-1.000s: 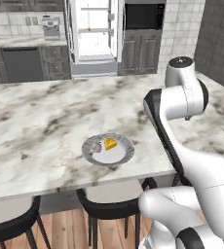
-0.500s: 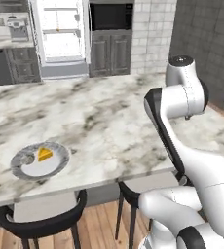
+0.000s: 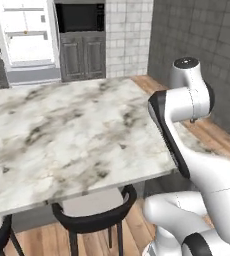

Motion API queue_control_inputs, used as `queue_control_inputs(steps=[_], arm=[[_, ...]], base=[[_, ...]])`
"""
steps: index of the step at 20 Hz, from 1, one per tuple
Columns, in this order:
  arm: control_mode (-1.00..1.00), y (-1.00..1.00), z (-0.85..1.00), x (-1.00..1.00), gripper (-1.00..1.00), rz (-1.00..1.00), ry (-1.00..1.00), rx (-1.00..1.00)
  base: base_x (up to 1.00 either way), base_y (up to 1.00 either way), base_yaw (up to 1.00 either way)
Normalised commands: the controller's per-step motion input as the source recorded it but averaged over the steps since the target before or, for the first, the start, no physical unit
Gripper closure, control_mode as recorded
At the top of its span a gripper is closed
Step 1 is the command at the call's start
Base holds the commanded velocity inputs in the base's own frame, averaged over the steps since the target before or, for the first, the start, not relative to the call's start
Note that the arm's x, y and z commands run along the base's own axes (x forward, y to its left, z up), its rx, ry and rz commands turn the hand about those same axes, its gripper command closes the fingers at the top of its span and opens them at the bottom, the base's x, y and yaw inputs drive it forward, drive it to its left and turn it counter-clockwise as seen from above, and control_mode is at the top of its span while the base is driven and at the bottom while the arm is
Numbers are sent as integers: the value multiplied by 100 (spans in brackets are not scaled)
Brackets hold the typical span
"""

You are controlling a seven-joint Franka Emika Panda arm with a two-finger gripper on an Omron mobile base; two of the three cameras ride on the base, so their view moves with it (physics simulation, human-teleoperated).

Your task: Take the cheese, fish, and carrot from the fridge and place them on the plate on the dining counter to create an appetizer plate.

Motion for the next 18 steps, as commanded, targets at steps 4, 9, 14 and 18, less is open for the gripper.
queue_control_inputs(steps=[4, 9, 14, 18], arm=[[100, 0, 0, 0, -100, 0, 0, 0], [100, 0, 0, 0, -100, 0, 0, 0], [100, 0, 0, 0, -100, 0, 0, 0], [100, 0, 0, 0, -100, 0, 0, 0]], base=[[0, -100, -9], [23, -100, -1], [50, -100, 6], [72, -100, 22]])
